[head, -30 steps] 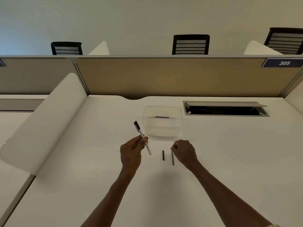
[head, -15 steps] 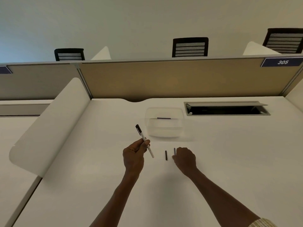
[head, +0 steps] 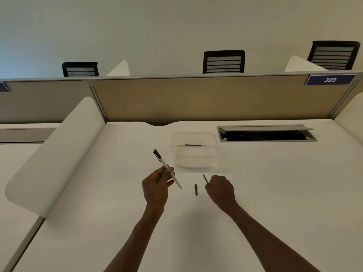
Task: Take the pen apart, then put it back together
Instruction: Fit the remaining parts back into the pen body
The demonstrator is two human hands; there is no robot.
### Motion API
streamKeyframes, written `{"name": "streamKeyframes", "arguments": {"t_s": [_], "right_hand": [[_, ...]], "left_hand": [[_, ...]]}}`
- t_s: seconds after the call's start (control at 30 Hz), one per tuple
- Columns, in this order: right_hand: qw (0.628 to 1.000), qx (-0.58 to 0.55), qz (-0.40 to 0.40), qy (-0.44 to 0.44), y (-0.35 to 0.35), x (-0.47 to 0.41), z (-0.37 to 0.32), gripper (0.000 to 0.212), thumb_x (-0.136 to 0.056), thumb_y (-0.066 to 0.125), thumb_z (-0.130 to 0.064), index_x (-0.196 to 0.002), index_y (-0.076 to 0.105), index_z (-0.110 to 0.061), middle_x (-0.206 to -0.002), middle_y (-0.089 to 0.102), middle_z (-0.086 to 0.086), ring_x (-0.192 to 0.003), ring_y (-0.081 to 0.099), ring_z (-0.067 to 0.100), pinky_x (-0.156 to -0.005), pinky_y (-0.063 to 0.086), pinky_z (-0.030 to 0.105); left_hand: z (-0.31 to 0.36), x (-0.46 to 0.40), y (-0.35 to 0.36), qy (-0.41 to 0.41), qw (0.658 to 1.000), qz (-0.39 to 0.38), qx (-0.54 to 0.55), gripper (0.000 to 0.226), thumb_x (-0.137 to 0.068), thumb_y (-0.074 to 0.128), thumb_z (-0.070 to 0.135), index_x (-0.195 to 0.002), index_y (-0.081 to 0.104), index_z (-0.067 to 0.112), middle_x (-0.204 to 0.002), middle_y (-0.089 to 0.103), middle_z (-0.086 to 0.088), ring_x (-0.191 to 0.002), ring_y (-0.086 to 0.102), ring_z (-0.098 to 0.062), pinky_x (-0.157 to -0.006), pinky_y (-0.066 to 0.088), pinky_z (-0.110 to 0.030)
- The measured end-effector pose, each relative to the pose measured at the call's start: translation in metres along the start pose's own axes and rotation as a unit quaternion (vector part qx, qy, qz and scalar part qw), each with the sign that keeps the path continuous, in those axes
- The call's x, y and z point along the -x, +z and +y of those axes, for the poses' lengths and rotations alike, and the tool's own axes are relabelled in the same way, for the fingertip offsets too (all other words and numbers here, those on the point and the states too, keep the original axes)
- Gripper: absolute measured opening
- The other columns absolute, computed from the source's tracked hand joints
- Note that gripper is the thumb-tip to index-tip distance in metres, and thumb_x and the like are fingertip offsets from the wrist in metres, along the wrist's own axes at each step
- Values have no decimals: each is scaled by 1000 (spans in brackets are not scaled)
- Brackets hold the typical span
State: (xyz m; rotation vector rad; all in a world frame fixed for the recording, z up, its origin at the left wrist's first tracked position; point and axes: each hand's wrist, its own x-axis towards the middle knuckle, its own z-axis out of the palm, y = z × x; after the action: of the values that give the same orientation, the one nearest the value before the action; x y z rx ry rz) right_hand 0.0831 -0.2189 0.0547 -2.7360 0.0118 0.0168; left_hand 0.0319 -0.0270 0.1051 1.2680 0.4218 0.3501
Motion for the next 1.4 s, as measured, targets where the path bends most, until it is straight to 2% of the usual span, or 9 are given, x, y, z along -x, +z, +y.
{"name": "streamKeyframes", "arguments": {"t_s": [0.13, 0.2, 0.33, 0.43, 0.77, 1.0, 1.17, 1.27, 1.4], "right_hand": [[990, -128, 15, -57, -23, 5, -14, 14, -82, 59, -21, -70, 61, -13, -68, 67, 0, -65, 61, 22, -61, 50, 34], [976, -199, 30, -85, -34, 12, -23, 11, -82, 63, -19, -71, 65, -15, -65, 67, -5, -62, 61, 13, -61, 51, 32], [936, -319, 77, -128, -50, 27, -40, 7, -81, 69, -14, -76, 72, -17, -71, 70, -10, -69, 64, 2, -61, 44, 9], [918, -359, 92, -143, -58, 35, -50, 8, -81, 70, -13, -76, 73, -18, -74, 71, -11, -71, 63, -1, -61, 42, 6], [909, -367, 92, -173, -63, 41, -63, 8, -82, 71, -14, -77, 73, -20, -75, 71, -9, -70, 61, 3, -59, 39, 6], [917, -336, 92, -192, -65, 44, -63, 7, -83, 71, -13, -77, 72, -18, -72, 68, -10, -68, 60, 6, -59, 38, 7], [926, -271, 102, -244, -72, 44, -64, 3, -85, 70, -16, -83, 73, -16, -74, 66, -4, -68, 58, 10, -64, 46, 19], [920, -262, 117, -268, -78, 42, -69, 7, -85, 73, -17, -91, 74, -13, -77, 67, -2, -70, 58, 10, -65, 48, 21], [920, -248, 110, -284, -84, 37, -75, 15, -84, 74, -16, -97, 75, -9, -81, 69, 2, -71, 60, 13, -68, 50, 27]], "left_hand": [[6, -4, 0, 4, 999, 23, 31, 11, -90, 69, 14, -95, 77, 9, -88, 77, -12, -87, 74, -23, -67, 61, -34], [10, -5, 1, 7, 998, 34, 49, 10, -91, 68, 14, -94, 76, 10, -87, 77, -10, -87, 75, -23, -67, 61, -35], [18, -8, -2, -15, 991, 74, 111, 13, -91, 68, 15, -95, 74, 4, -90, 77, -13, -89, 75, -24, -67, 61, -34], [22, -11, -5, -50, 979, 114, 160, 19, -92, 67, 13, -100, 71, -4, -95, 76, -17, -91, 74, -26, -68, 60, -32], [29, -9, 0, -104, 950, 124, 266, 14, -92, 65, 7, -98, 68, -5, -89, 77, -14, -86, 75, -23, -66, 60, -27], [27, -4, 1, -118, 948, 118, 272, 17, -92, 65, 7, -102, 67, -7, -86, 77, -12, -85, 75, -23, -65, 60, -27], [30, 4, 4, -156, 946, 100, 265, 18, -92, 65, 4, -103, 66, -9, -93, 74, -17, -84, 75, -23, -66, 61, -29], [33, 11, 11, -205, 933, 85, 283, 17, -93, 61, 2, -104, 63, -10, -106, 70, -21, -93, 72, -25, -73, 61, -30], [34, 17, 18, -240, 923, 77, 292, 19, -93, 60, 2, -108, 61, -10, -117, 65, -23, -110, 66, -30, -89, 53, -35]]}}
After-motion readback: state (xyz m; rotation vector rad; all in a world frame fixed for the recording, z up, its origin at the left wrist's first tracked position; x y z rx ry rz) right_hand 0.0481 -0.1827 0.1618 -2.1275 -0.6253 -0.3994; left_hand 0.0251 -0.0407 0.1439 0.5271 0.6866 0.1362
